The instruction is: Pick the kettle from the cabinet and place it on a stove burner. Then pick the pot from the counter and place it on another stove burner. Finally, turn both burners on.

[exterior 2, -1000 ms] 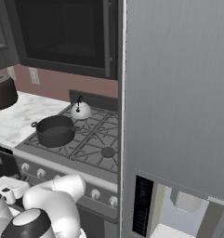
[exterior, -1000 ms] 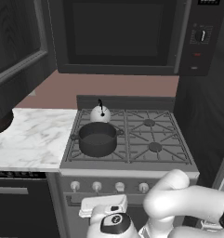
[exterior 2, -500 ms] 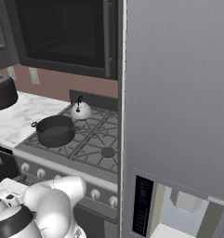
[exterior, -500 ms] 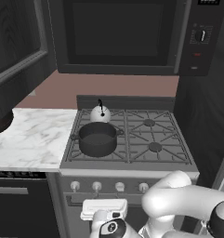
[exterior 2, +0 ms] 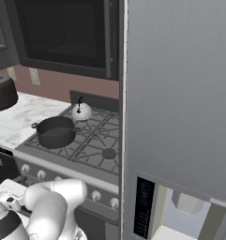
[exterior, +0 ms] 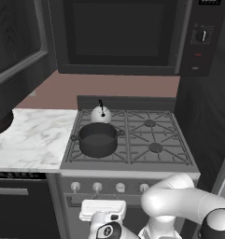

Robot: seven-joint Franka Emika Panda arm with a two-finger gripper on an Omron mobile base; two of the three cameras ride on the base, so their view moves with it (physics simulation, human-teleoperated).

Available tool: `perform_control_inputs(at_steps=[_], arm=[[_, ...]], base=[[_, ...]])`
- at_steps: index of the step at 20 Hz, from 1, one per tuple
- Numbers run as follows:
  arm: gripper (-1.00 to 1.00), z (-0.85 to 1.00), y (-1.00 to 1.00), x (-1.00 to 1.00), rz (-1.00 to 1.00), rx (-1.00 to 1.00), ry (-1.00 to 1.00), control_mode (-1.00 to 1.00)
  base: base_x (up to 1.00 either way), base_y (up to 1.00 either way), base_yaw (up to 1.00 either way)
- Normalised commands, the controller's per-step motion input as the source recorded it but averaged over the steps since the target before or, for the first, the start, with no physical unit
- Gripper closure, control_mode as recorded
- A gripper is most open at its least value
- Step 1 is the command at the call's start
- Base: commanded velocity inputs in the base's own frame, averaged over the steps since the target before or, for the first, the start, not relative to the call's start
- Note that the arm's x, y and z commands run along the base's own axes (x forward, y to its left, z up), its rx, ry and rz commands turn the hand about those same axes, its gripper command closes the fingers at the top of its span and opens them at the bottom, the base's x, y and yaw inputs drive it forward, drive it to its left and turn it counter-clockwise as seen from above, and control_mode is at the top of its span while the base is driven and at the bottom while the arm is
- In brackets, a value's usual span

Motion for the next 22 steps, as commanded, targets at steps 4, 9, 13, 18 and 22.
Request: perform_control_inputs(at_steps=[4, 9, 13, 18, 22], arm=[[-1.00, 0.00, 0.00, 0.13, 0.00, 0.06, -0.01, -1.00], [-1.00, -0.01, -0.06, 0.02, 0.00, 0.03, 0.00, -1.00], [-1.00, -0.12, -0.04, 0.18, 0.01, 0.07, 0.00, -1.00], [-1.00, -0.12, -0.11, 0.27, 0.03, 0.13, 0.00, -1.00], [-1.00, -0.20, -0.04, 0.26, 0.04, 0.14, 0.00, -1.00]], base=[[0.00, 0.00, 0.00], [0.00, 0.00, 0.00], [0.00, 0.00, 0.00], [0.00, 0.00, 0.00], [0.00, 0.00, 0.00]])
